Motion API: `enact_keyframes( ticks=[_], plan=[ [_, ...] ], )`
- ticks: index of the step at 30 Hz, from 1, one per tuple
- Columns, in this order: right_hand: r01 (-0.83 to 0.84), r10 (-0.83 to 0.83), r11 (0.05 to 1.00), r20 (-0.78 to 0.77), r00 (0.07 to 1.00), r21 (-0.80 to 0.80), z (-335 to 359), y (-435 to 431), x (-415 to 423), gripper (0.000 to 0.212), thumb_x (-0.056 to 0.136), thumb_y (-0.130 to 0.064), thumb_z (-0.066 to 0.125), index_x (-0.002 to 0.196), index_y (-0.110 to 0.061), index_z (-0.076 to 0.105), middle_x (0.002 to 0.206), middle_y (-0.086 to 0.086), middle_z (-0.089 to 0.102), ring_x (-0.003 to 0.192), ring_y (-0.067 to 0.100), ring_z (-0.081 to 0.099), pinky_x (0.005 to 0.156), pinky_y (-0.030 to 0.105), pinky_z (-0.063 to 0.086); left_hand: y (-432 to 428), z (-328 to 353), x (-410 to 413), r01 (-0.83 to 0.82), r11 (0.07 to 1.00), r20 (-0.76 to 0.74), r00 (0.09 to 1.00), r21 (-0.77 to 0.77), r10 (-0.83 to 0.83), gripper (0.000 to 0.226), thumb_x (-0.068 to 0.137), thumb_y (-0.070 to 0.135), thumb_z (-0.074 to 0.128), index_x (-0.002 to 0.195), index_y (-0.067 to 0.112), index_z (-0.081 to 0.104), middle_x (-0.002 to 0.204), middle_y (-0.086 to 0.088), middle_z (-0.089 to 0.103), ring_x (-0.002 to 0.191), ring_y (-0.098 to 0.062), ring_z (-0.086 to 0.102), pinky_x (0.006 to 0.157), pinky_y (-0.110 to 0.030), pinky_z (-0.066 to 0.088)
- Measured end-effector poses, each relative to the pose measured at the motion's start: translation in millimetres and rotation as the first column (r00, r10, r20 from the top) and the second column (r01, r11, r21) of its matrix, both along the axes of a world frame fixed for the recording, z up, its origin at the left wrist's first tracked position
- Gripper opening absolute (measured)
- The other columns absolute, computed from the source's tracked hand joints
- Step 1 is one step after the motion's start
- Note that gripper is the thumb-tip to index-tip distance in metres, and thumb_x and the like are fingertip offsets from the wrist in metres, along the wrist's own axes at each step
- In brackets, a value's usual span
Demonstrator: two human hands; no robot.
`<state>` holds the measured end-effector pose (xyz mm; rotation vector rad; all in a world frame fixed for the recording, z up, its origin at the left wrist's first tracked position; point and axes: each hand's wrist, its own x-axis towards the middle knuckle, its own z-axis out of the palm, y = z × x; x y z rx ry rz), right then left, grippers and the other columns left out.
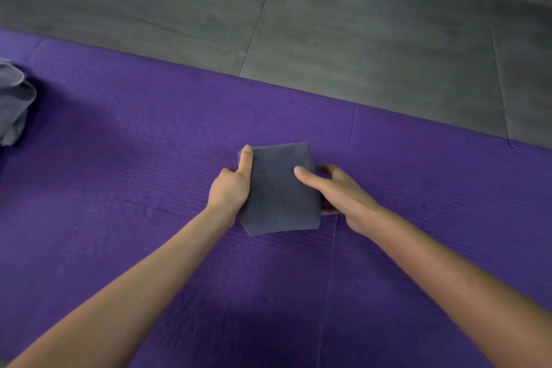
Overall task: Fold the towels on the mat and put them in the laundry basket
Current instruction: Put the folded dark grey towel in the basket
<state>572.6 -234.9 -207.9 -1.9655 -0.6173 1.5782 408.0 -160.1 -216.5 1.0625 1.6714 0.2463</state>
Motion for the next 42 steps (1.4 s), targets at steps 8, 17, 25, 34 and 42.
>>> enact_keyframes(
  ticks=[8,17,25,34,42],
  plan=[
    [0.280,-0.313,0.940,-0.172,0.934,-0.193,14.9,-11.8,-11.3,0.043,0.066,-0.051,0.077,0.094,-0.019,0.072,0.088,-0.007,0.075,0.095,0.016,0.067,0.095,0.039,0.047,-18.5,33.2,-3.2,-0.148,0.967,0.258,0.945,-0.206,0.200,0.055,0.078,0.064,0.057,0.099,0.015,0.067,0.093,0.002,0.072,0.081,-0.011,0.069,0.055,-0.022,0.051],
    [0.384,-0.461,0.863,-0.202,0.864,-0.329,133.9,-76.6,-38.3,0.038,0.066,-0.047,0.078,0.093,-0.022,0.068,0.085,-0.007,0.071,0.081,0.011,0.064,0.068,0.030,0.051,-76.8,152.4,-28.1,-0.111,0.959,0.188,0.969,-0.262,0.163,0.039,0.081,0.043,0.065,0.095,0.006,0.067,0.093,-0.007,0.073,0.088,-0.022,0.068,0.066,-0.033,0.053],
    [0.313,-0.467,0.855,-0.354,0.810,-0.414,313.0,-114.2,-65.0,0.073,0.049,-0.054,0.080,0.112,-0.021,0.066,0.101,-0.005,0.072,0.091,0.015,0.069,0.071,0.039,0.057,-114.4,331.8,-65.4,-0.160,0.933,0.172,0.959,-0.323,0.224,0.039,0.079,0.039,0.068,0.099,0.006,0.066,0.100,-0.011,0.070,0.084,-0.023,0.064,0.077,-0.041,0.053],
    [0.310,-0.362,0.926,-0.268,0.893,-0.217,570.3,-102.9,-83.8,0.066,0.060,-0.036,0.084,0.117,-0.016,0.058,0.107,0.005,0.071,0.095,0.024,0.068,0.079,0.044,0.057,-129.0,583.7,-104.1,-0.175,0.930,0.290,0.917,-0.325,0.274,0.056,0.071,0.054,0.071,0.102,0.008,0.066,0.092,-0.004,0.070,0.080,-0.022,0.065,0.075,-0.040,0.053],
    [0.182,-0.200,0.978,-0.204,0.958,-0.105,717.7,-89.8,-156.3,0.058,0.064,-0.027,0.085,0.113,-0.009,0.060,0.108,0.011,0.070,0.097,0.029,0.067,0.079,0.044,0.056,-151.5,732.3,-177.2,-0.329,0.878,0.351,0.823,-0.348,0.447,0.054,0.066,0.056,0.074,0.091,0.008,0.071,0.087,-0.004,0.068,0.062,-0.017,0.056,0.049,-0.024,0.045]
  ],
)
